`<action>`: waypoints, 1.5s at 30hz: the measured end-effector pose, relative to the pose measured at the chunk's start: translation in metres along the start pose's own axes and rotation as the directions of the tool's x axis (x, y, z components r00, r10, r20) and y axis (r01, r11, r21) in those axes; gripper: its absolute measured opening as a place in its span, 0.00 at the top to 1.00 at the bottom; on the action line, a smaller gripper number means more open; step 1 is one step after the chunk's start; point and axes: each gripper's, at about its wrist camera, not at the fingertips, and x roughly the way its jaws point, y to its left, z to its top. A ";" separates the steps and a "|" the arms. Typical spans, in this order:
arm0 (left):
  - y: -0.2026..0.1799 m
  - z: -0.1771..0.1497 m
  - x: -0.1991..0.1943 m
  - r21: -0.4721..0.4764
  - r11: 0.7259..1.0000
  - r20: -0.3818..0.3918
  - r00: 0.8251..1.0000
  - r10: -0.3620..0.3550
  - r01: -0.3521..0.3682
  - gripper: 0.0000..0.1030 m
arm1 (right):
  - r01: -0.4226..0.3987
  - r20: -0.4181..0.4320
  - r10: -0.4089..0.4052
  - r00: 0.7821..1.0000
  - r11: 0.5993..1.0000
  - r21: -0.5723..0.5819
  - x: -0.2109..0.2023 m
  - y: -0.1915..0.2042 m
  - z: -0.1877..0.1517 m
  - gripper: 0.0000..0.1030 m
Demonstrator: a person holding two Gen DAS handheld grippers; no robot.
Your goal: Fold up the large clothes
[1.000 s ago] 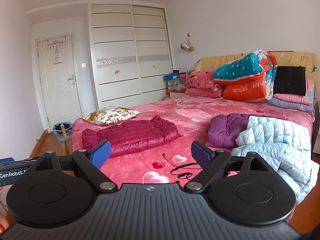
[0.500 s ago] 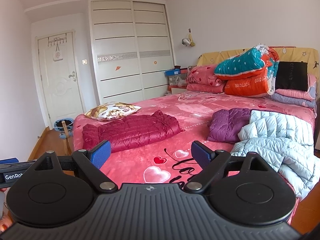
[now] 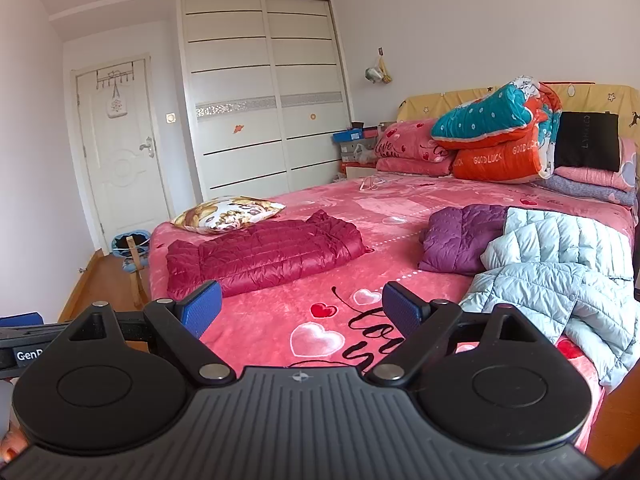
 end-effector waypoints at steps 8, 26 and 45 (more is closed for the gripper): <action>0.000 -0.001 0.000 -0.006 1.000 0.000 1.000 -0.008 0.008 0.01 | -0.025 0.007 0.025 1.000 1.000 -0.006 -0.001 0.002 0.000 0.00; -0.002 -0.004 0.002 -0.017 1.000 0.007 1.000 -0.013 0.013 0.01 | -0.052 -0.002 0.052 0.999 0.999 -0.014 0.004 -0.003 0.000 0.00; -0.001 -0.016 0.025 -0.061 0.995 -0.042 0.996 -0.084 0.081 0.01 | -0.071 -0.038 0.070 0.997 0.997 -0.011 0.017 -0.011 -0.006 0.00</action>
